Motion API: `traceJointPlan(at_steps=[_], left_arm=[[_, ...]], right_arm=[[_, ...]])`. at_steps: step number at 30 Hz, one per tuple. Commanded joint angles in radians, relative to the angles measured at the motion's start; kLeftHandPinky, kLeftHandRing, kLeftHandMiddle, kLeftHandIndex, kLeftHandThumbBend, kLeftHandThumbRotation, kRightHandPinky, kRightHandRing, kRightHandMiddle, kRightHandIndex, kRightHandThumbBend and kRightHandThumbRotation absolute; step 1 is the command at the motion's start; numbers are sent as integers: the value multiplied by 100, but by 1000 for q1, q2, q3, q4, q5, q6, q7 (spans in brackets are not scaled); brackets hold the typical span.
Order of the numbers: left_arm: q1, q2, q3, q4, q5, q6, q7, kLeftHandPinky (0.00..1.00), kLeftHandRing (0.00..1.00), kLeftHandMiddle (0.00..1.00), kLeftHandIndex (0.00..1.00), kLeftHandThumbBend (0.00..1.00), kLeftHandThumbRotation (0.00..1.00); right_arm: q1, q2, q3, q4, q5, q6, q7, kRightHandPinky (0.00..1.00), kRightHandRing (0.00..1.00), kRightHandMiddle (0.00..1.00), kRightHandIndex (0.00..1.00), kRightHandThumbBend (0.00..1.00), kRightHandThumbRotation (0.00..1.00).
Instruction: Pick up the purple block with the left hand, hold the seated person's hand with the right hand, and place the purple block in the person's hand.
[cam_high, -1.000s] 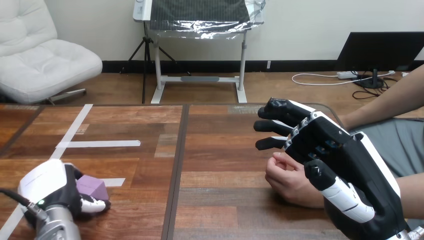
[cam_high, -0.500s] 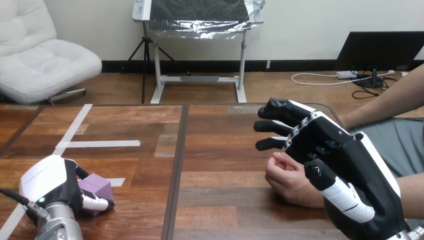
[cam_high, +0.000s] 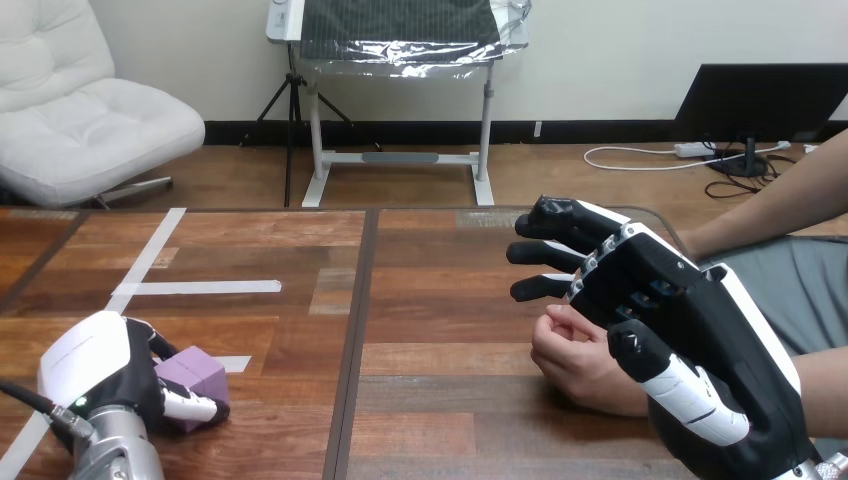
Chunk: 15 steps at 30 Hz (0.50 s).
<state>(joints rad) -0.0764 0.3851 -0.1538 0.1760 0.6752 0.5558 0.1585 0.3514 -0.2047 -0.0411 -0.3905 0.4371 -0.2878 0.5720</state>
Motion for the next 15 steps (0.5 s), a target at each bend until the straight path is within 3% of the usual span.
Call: traceJointPlan(at_steps=[1, 15], left_arm=[[-28, 2, 21, -22, -4, -27, 31, 10, 18, 28, 44, 77, 0], [-20, -4, 40, -28, -35, -55, 35, 14, 22, 32, 46, 76, 0]], right_arm=[[-46, -12, -8, -40, 22, -5, 2, 69, 79, 82, 79, 73, 55], [-46, -9, -7, -41, 13, 9, -14, 68, 78, 81, 79, 74, 55]])
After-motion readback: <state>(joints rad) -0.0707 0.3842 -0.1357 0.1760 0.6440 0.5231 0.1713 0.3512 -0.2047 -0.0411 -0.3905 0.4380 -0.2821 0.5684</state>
